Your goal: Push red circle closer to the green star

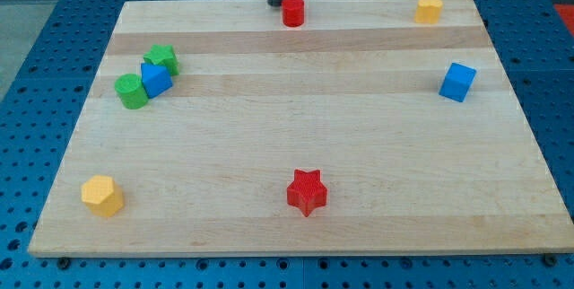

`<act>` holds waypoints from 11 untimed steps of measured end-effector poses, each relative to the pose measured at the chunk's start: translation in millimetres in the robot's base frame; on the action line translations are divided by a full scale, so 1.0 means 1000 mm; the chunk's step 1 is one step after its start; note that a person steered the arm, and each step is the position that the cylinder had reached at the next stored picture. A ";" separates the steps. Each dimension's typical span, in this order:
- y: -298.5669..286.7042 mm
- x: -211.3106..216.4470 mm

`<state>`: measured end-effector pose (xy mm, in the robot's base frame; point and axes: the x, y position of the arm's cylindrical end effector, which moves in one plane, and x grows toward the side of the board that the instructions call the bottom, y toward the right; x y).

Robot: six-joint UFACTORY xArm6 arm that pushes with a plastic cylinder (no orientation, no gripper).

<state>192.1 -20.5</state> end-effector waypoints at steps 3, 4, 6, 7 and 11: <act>0.032 0.037; 0.032 0.051; 0.020 0.075; 0.007 0.085; -0.063 0.087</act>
<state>278.8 -83.6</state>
